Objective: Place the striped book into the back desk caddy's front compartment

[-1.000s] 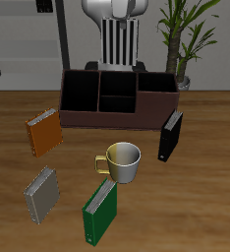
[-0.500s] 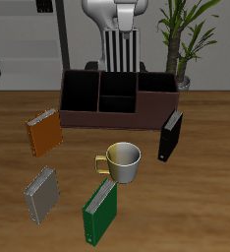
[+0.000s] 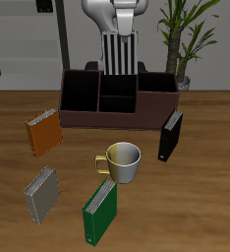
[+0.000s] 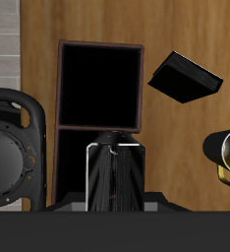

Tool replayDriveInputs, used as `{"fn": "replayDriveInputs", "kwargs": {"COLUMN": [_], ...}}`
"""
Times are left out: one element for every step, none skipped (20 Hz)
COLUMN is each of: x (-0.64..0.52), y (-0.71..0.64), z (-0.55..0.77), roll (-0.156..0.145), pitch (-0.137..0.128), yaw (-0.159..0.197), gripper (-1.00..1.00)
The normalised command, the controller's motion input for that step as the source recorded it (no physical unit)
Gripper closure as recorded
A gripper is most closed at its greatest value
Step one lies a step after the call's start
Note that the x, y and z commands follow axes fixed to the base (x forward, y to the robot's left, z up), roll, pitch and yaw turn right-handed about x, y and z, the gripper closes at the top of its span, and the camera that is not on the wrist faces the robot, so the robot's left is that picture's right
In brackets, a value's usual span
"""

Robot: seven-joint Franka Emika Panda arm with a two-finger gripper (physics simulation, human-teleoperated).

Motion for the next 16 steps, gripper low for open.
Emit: {"fn": "replayDriveInputs", "kwargs": {"x": [0.00,-0.03,0.02,-0.01,0.06,0.04,0.05,0.02,0.05,0.01,0.09,0.01,0.07,-0.09,-0.05,-0.10], "y": [0.00,-0.32,0.04,-0.25,-0.20,-0.18,-0.16,-0.19,-0.02,-0.17,0.03,0.04,0.08,0.03,0.06,0.09], "z": [0.00,0.09,0.00,0.02,0.01,-0.03,0.04,0.12,0.05,0.21,0.12,0.05,0.02,0.13,0.11,0.11], "roll": [0.000,-0.066,0.000,-0.024,-0.041,-0.039,-0.035,-0.019,-0.006,-0.044,-0.022,0.001,0.005,0.006,0.016,0.031], "pitch": [0.000,0.023,0.000,-0.003,-0.015,0.002,0.020,-0.051,0.009,-0.047,-0.026,-0.017,0.009,-0.036,-0.011,-0.037], "yaw": [0.000,-0.093,0.000,-0.015,-0.010,0.019,-0.058,0.023,-0.026,-0.102,-0.013,-0.018,-0.004,-0.010,-0.033,-0.005], "gripper": [1.00,1.00,1.00,1.00,1.00,1.00,1.00,1.00,1.00,1.00,1.00,1.00,1.00,1.00,1.00,1.00]}}
